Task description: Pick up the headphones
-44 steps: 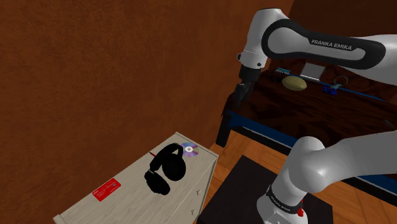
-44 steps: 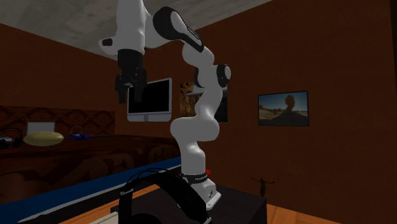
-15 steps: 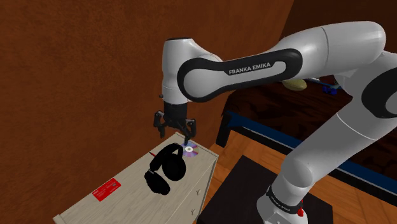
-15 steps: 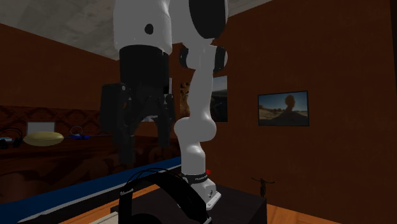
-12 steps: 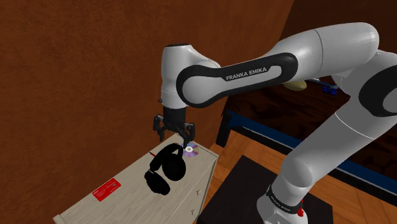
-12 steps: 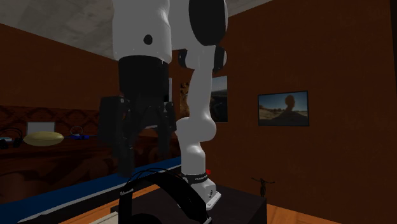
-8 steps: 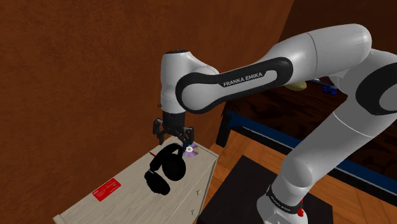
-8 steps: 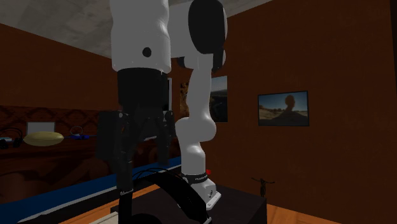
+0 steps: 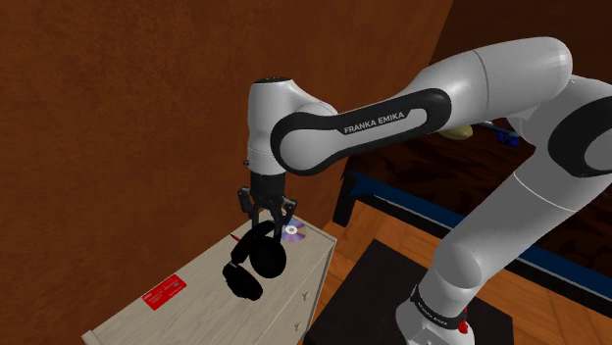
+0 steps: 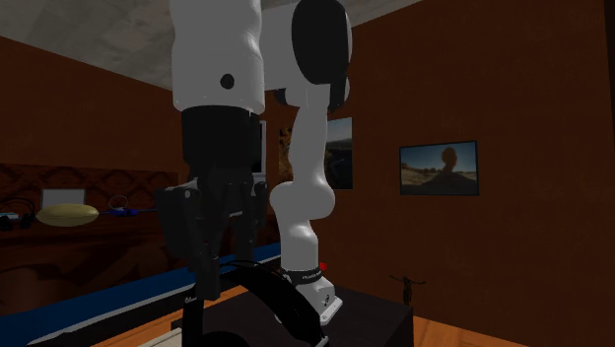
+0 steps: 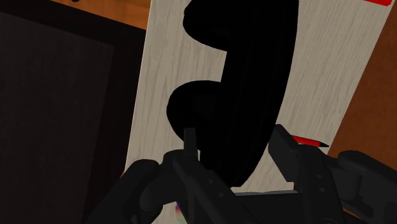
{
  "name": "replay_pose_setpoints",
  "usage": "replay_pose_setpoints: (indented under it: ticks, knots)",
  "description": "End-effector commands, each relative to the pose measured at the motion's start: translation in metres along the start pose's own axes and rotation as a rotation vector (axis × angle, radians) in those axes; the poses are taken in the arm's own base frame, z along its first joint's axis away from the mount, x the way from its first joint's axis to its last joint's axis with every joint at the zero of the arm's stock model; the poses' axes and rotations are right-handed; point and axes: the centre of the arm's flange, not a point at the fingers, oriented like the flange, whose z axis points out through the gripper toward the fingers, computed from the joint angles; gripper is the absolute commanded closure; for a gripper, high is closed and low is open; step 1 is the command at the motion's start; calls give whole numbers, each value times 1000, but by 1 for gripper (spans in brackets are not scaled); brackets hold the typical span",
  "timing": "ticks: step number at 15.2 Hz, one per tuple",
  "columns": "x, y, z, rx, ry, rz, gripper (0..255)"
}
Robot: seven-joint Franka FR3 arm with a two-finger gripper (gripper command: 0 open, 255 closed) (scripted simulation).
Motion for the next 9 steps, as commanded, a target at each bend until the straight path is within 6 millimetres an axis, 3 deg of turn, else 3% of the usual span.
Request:
replay_pose_setpoints:
  ticks: [1, 9]
  knots:
    - [0, 0, 1, -2, 0, -1, 255]
    - [-2, 3, -35, -2, 0, -1, 255]
